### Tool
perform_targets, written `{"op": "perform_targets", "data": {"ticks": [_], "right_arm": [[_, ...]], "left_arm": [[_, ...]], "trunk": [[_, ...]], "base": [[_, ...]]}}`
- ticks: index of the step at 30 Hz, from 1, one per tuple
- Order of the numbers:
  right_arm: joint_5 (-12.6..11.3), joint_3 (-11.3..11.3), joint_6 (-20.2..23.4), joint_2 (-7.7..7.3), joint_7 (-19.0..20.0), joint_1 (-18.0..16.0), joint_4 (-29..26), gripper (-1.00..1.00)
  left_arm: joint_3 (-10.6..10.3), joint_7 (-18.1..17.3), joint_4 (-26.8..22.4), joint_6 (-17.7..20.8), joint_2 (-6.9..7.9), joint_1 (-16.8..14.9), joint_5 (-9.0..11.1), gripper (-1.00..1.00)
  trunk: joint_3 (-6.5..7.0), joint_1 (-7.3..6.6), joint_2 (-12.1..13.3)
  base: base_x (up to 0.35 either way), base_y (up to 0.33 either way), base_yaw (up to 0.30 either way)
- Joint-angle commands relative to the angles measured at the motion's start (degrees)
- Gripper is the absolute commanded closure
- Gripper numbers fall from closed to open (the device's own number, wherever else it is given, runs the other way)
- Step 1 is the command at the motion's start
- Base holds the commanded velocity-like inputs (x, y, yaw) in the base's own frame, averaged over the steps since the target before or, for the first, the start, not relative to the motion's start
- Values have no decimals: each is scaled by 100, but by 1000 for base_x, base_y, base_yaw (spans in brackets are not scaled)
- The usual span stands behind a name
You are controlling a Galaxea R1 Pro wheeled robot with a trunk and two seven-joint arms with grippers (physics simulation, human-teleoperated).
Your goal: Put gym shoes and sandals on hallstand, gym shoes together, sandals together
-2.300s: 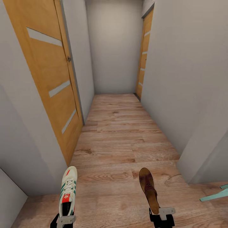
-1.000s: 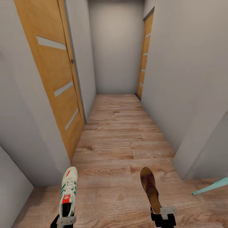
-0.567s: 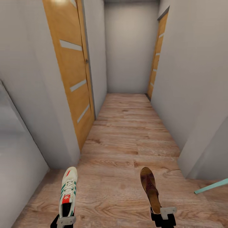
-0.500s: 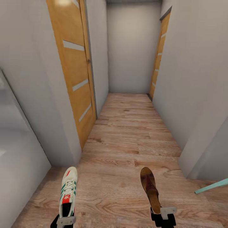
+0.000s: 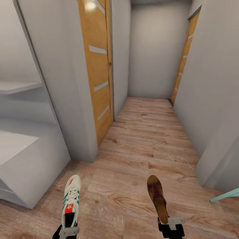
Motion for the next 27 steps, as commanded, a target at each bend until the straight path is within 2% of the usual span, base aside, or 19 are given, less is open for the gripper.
{"op": "perform_targets", "data": {"ticks": [1, 12, 27], "right_arm": [[-75, 53, -16, -1, 0, -1, -3, 100], [-75, 56, -16, -1, 0, -1, 5, 100], [-75, 54, -16, -1, 0, -1, 5, 100]], "left_arm": [[-47, 29, 4, -16, 2, -4, 31, 100], [-47, 37, 4, -17, 9, -9, 46, 100], [-47, 34, 4, -17, 11, -6, 53, 100]], "trunk": [[-4, -5, -2], [-4, -5, -2], [-4, -5, -2]], "base": [[-335, -6, 277], [-337, 46, 277], [-311, 168, 277]]}}
